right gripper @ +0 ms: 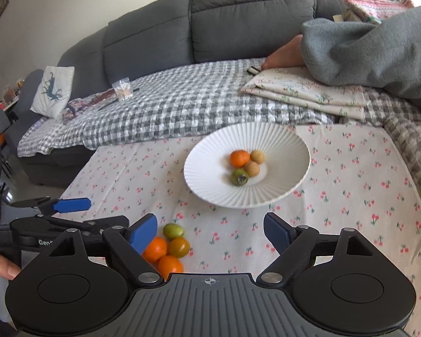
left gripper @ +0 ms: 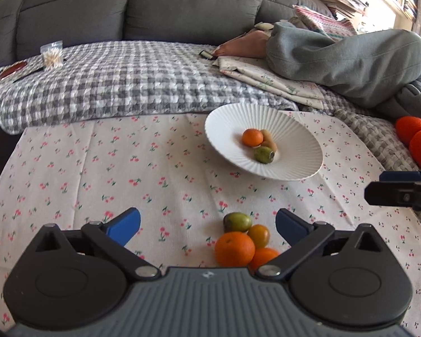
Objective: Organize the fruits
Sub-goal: 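Move both open tools back to the remaining fruits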
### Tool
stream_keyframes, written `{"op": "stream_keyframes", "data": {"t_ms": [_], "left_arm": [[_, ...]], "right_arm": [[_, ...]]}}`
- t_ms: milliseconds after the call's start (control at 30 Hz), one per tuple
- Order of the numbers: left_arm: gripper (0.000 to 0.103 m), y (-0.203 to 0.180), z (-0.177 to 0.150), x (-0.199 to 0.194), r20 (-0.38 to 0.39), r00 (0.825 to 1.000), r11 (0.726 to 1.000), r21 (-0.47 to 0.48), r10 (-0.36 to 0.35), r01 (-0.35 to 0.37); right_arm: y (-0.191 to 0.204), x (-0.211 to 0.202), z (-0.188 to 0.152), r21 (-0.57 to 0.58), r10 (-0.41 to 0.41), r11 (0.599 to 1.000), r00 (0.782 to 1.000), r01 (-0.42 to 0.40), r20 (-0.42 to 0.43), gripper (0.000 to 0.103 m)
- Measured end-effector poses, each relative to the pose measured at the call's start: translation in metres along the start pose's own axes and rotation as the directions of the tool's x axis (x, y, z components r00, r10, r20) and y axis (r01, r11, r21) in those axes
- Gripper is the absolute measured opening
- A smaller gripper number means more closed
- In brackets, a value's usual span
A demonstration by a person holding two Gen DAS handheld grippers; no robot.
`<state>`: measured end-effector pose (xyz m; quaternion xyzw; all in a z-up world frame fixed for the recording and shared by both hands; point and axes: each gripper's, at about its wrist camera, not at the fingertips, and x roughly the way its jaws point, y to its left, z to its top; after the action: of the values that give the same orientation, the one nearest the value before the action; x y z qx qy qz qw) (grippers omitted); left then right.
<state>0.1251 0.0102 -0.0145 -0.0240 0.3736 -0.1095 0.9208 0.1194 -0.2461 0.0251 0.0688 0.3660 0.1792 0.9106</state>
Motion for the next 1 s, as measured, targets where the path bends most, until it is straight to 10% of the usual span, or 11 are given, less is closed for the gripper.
{"op": "stream_keyframes", "data": {"t_ms": [533,1000], "left_arm": [[0.098,0.005,-0.024,0.021,-0.103,0.992,0.994,-0.083,-0.079,0.071],[0.07,0.005,-0.033,0.059,-0.147,0.98,0.982,-0.155,-0.132,0.109]], "right_arm": [[0.024,0.014,-0.038,-0.068,0.014,0.997,0.992,-0.022,-0.122,0.085],[0.034,0.036,-0.052,-0.115,-0.007,0.993,0.984,-0.014,-0.177,0.083]]}}
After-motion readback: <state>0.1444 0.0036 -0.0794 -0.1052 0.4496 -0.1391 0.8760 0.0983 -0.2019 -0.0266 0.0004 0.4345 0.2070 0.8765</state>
